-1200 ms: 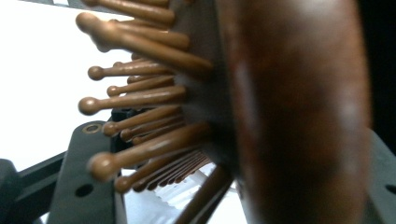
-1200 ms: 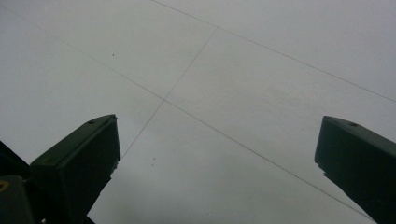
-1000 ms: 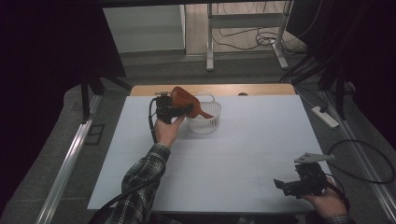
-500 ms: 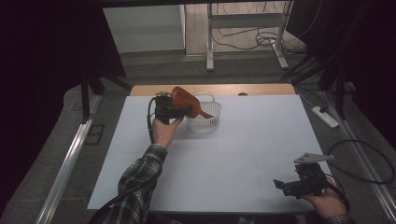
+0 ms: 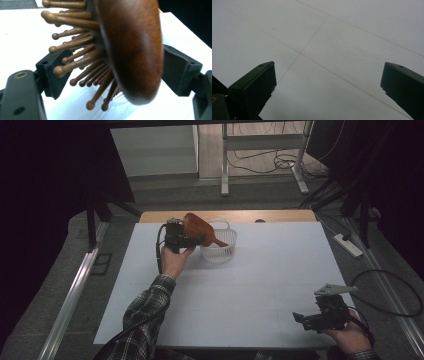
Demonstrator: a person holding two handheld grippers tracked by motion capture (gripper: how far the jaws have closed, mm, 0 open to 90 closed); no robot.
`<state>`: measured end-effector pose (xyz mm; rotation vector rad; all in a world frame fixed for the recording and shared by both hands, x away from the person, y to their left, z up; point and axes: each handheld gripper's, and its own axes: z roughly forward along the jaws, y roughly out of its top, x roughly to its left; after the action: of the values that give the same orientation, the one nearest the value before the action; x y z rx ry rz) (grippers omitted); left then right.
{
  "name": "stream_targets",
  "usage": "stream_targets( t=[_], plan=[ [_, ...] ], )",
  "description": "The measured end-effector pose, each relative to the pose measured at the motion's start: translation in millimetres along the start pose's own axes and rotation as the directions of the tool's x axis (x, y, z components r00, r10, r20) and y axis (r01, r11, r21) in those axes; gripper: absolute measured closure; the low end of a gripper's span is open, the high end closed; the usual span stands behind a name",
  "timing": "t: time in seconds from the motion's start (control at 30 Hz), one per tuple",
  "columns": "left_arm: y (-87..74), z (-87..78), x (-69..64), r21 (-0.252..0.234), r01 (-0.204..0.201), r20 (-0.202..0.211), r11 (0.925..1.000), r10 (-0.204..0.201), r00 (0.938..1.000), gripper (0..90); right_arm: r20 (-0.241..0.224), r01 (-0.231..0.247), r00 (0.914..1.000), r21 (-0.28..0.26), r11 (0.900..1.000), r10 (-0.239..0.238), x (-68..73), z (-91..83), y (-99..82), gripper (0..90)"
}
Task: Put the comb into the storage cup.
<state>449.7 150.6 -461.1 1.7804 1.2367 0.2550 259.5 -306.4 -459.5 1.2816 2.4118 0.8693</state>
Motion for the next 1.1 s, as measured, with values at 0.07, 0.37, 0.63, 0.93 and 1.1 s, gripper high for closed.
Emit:
stream_targets(
  t=[0.07, 0.37, 0.63, 0.93, 1.1],
  plan=[
    [0.0, -0.4, -0.1, 0.003, -0.012, 0.002, 0.9999, 0.012, 0.9999, 15.5, 0.0, 0.0, 1.0, 0.0, 1.0, 0.0, 0.0, 0.0, 0.0, 0.0],
    [1.2, -5.2, -0.3, 0.026, -0.053, 0.023, 0.9983, 0.052, 0.9984, 7.5, 0.007, 0.006, 1.0, -0.007, 1.0, -0.006, 0.8, -0.6, -0.1, 0.0],
    [2.7, -10.6, -5.9, 0.05, -0.119, 0.016, 0.9916, 0.119, 0.9928, 3.7, 0.009, 0.0, 1.0, -0.009, 1.0, 0.0, 0.5, -0.9, -0.3, 0.0],
    [-4.6, -11.6, -5.9, 0.065, -0.18, -0.002, 0.9816, 0.18, 0.9837, 1.7, 0.01, 0.002, 1.0, -0.007, 1.0, -0.002, 0.5, -0.6, -0.2, 0.0],
    [-6.4, -13.5, -4.8, 0.055, -0.195, -0.005, 0.9793, 0.196, 0.9807, 0.6, 0.009, 0.002, 1.0, -0.007, 1.0, -0.001, 0.5, -0.6, -0.2, 0.0]
  ],
)
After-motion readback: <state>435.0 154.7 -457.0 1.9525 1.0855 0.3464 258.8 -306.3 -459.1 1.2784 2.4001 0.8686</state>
